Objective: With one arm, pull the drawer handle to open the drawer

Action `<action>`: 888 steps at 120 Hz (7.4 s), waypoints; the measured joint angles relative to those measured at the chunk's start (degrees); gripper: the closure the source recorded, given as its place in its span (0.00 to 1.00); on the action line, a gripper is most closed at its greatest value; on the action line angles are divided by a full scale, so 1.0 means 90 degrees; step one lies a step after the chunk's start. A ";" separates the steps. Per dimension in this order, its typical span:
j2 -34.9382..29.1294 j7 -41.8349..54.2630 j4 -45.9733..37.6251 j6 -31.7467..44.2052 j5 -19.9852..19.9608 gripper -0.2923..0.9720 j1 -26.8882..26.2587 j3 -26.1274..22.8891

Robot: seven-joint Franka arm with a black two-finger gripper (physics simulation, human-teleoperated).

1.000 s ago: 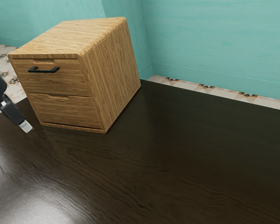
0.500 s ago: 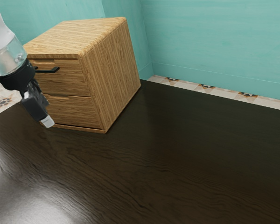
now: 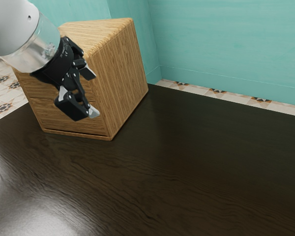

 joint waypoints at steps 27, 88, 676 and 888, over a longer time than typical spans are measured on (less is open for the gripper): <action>0.0123 0.0000 -0.0427 -0.0128 -0.0875 0.23 0.2600 0.0153; -0.0037 0.0000 -0.0719 0.0235 -0.1866 0.23 0.3735 0.0751; 0.0012 1.1187 -0.2651 0.0992 -0.3864 0.23 0.8264 -0.2982; 0.0722 0.5818 -0.1881 0.5287 -0.0233 0.23 0.4898 0.1379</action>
